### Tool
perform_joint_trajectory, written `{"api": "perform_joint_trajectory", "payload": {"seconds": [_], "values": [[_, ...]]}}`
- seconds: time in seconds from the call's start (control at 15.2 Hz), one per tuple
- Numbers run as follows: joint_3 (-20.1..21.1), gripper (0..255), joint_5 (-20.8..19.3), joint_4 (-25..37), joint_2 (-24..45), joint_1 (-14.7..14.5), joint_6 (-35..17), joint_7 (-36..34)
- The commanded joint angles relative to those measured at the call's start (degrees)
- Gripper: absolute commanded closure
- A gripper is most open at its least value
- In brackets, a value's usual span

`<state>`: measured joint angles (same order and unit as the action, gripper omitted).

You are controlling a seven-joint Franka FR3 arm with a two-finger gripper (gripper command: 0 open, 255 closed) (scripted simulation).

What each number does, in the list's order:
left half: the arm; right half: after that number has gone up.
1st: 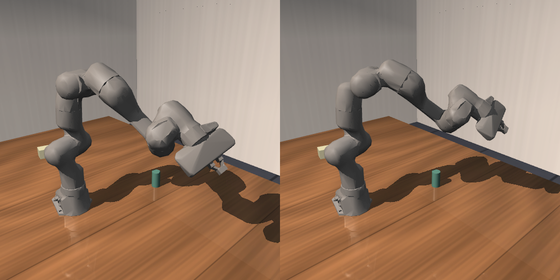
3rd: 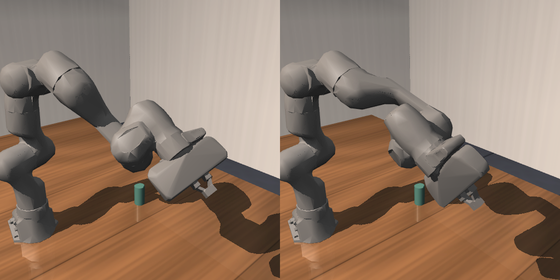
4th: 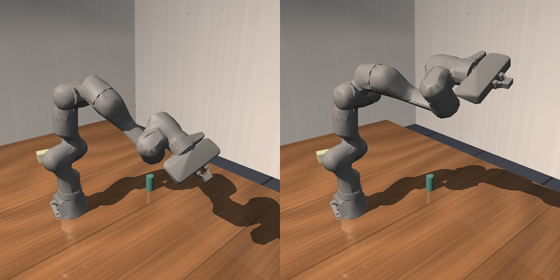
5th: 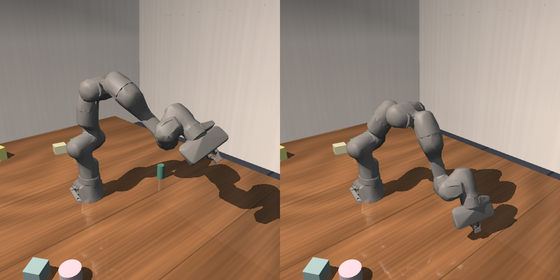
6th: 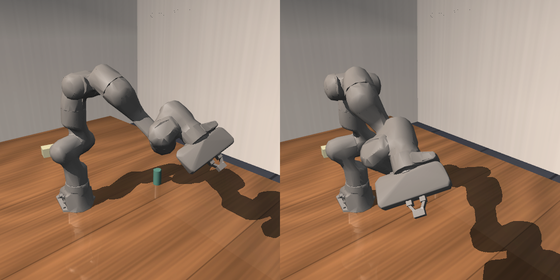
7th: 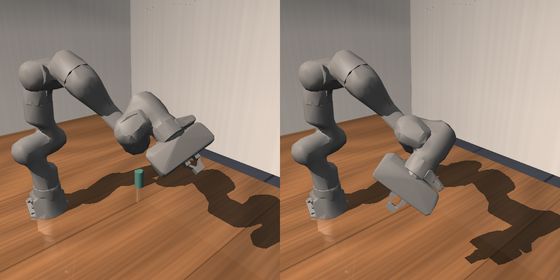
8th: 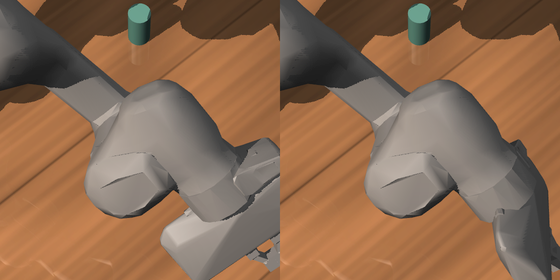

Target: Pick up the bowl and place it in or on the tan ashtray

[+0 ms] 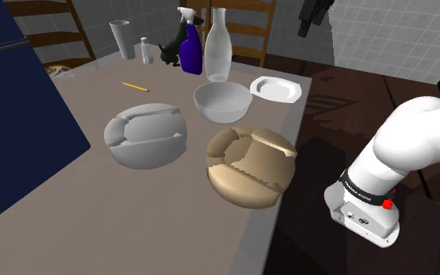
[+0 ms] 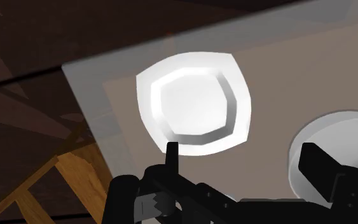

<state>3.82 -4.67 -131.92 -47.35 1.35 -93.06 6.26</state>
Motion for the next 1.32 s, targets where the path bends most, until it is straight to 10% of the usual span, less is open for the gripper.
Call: {"api": "perform_joint_trajectory", "payload": {"seconds": [0.0,1.25], "values": [[0.00,0,0.00,0.00,0.00,0.00,0.00,0.00],[26.13,0,3.84,3.67,22.14,-1.14,-14.35,-28.97]]}}
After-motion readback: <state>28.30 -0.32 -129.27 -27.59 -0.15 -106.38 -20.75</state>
